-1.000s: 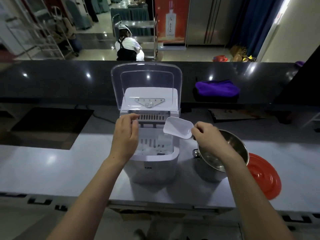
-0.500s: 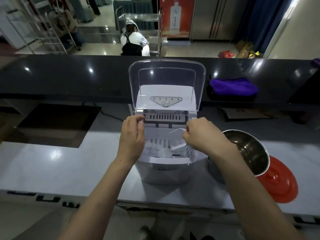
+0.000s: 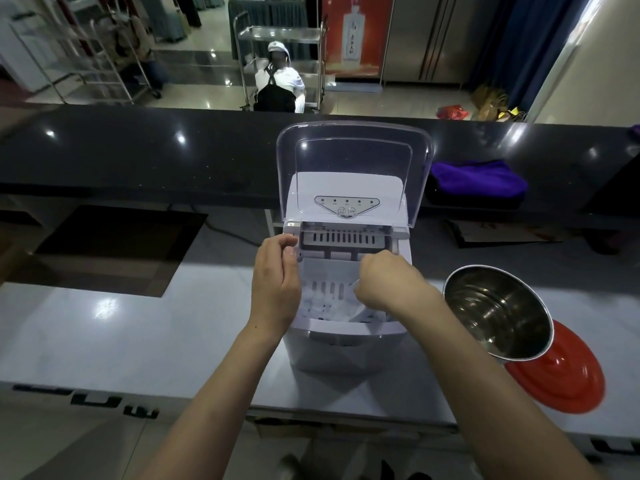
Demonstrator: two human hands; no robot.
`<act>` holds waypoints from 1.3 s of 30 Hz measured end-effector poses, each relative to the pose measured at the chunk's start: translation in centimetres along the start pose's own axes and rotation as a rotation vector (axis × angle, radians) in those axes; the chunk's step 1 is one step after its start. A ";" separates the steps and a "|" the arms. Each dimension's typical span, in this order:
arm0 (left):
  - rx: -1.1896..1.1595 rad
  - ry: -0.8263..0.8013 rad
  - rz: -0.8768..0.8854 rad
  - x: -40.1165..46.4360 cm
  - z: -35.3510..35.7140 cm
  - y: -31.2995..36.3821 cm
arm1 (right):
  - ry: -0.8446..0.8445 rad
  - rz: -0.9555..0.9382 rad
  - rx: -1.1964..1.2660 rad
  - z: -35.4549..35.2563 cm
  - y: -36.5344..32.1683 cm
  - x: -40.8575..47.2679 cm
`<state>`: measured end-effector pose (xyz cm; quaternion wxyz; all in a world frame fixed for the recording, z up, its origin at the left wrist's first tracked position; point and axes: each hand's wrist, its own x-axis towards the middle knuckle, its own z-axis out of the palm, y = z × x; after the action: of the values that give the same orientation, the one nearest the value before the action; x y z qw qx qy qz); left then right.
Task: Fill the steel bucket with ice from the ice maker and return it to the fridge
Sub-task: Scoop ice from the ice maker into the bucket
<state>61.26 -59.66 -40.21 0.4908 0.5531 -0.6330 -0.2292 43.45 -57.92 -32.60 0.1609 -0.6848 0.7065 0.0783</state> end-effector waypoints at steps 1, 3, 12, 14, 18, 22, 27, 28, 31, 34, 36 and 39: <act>-0.010 0.001 -0.005 0.0 0.0 0.1 | 0.003 -0.009 0.009 0.0 0.0 0.1; -0.035 0.006 -0.014 0.0 0.0 0.3 | 0.004 -0.014 0.033 0.0 0.0 0.3; -0.088 0.022 -0.039 -0.1 0.1 0.1 | -0.141 -0.001 0.113 2.2 -1.4 1.9; -0.084 0.024 -0.035 -0.1 0.1 -0.1 | -0.165 0.004 0.141 2.9 -1.7 2.0; -0.095 0.022 -0.038 -0.1 0.2 0.0 | -0.192 0.016 0.192 3.8 -1.5 2.1; -0.097 0.022 -0.033 -0.1 0.2 0.1 | -0.202 0.029 0.225 3.4 -1.1 2.1; -0.113 0.025 -0.039 -0.1 0.1 0.0 | -0.182 0.052 0.241 2.6 -0.7 2.0; -0.115 0.026 -0.040 -0.1 0.1 0.0 | -0.181 0.056 0.246 2.5 -0.6 1.9; -0.118 0.027 -0.052 -0.1 0.1 0.1 | -0.181 0.062 0.259 2.0 -0.5 1.6; -0.115 0.029 -0.064 -0.1 0.1 0.2 | -0.157 0.068 0.303 1.5 -0.2 1.5; -0.125 0.025 -0.067 -0.1 0.0 0.3 | -0.146 0.065 0.334 1.1 0.0 1.3; -0.139 0.022 -0.080 -0.1 0.0 0.6 | -0.128 0.058 0.385 0.4 0.4 0.9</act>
<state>61.02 -59.38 -39.75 0.5254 0.5450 -0.5873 -0.2862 43.10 -58.59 -33.33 0.3311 -0.6143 0.7162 -0.0103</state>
